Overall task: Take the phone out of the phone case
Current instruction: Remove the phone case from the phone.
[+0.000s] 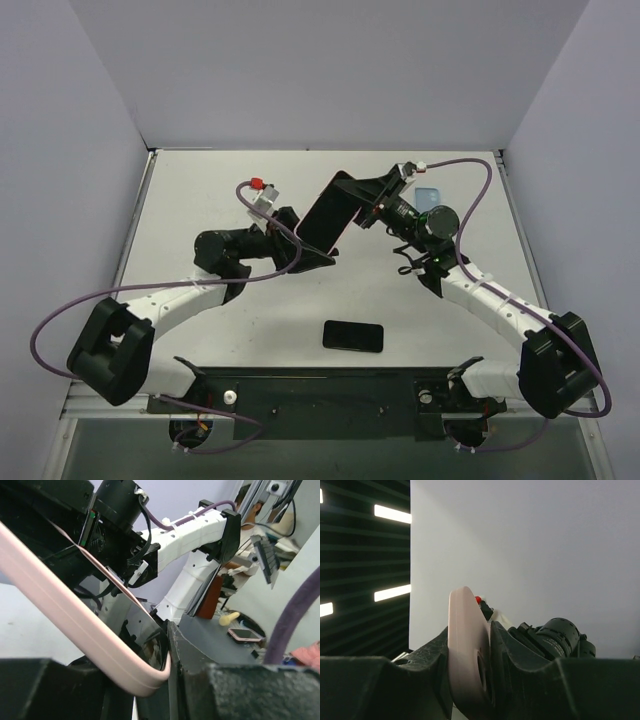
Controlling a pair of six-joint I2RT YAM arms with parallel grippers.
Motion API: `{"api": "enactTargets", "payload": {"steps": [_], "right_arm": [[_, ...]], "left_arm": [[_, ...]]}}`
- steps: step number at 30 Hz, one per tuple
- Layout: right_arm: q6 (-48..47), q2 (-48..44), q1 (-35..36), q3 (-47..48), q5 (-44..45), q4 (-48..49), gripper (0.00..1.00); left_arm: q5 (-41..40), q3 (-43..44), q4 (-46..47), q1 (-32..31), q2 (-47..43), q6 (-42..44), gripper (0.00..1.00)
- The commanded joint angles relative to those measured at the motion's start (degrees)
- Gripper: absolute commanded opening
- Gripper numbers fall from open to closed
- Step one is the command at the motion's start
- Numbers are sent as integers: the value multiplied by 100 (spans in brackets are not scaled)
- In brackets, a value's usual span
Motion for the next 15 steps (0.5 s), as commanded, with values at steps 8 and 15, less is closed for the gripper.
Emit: {"api": "enactTargets", "payload": {"steps": [8,15], "right_arm": [[1750,-178,248,166,-340,1349,0],[1680,-169,274,235,-313,1288,0]], "left_arm": [[387,682,-4301,-289,-1294,4614,0],[-288,489,-4152,-307,-1593,4562,0]]}}
